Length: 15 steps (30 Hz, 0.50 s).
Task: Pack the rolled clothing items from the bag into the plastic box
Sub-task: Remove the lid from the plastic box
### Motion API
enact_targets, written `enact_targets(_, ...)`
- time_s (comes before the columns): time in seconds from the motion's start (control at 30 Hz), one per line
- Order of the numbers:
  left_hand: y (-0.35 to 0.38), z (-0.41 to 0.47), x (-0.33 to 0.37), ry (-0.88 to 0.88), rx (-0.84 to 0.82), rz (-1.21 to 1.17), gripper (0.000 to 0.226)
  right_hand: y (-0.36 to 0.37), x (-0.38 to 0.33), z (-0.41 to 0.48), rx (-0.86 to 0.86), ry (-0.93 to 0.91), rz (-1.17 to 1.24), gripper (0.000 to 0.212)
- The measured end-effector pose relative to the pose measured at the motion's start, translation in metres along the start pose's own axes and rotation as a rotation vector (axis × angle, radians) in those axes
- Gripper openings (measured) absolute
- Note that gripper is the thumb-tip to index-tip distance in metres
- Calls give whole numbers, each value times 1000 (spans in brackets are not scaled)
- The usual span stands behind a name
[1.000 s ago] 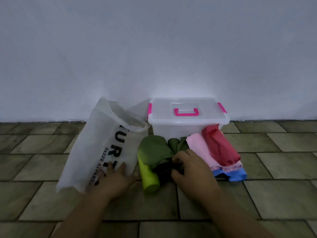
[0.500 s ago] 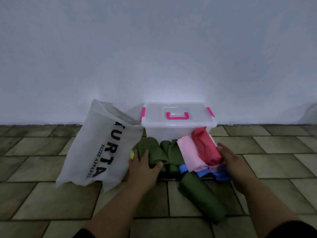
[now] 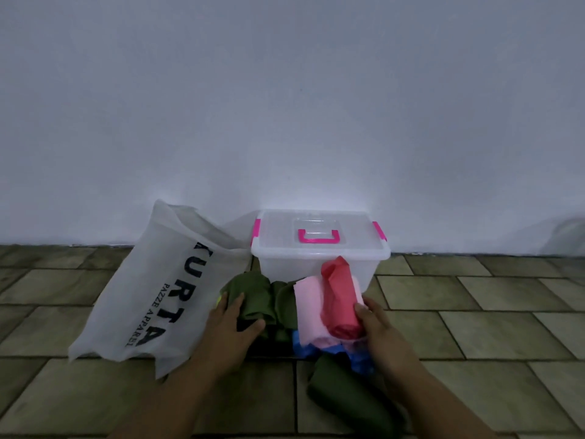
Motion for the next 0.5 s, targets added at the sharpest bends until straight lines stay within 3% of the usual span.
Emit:
enact_targets(0.13,-6,-1,14,98,104,-13,72,-24,-15,8,6,8,-104,22)
enact_targets(0.27,-26,30,59,220,351,-125,58,-47,-48,44,270,-88,-82,23)
enact_targets(0.4,-43,87,101,-46,274,-251,63,-54,-87,94,326,-92,-22,36)
enact_targets(0.5,-42,120,115,-231,140,-191,67,-50,-99,126,287,-5,-2,40)
Point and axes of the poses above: each hand's wrist, its own z-axis towards the middle knuckle, its own y-axis out of the palm, x = y × z, the point moved 1 cm from there along z, towards the middle knuckle, and after that the axes turned 4 degrees about -z, right-handed, at the moved point
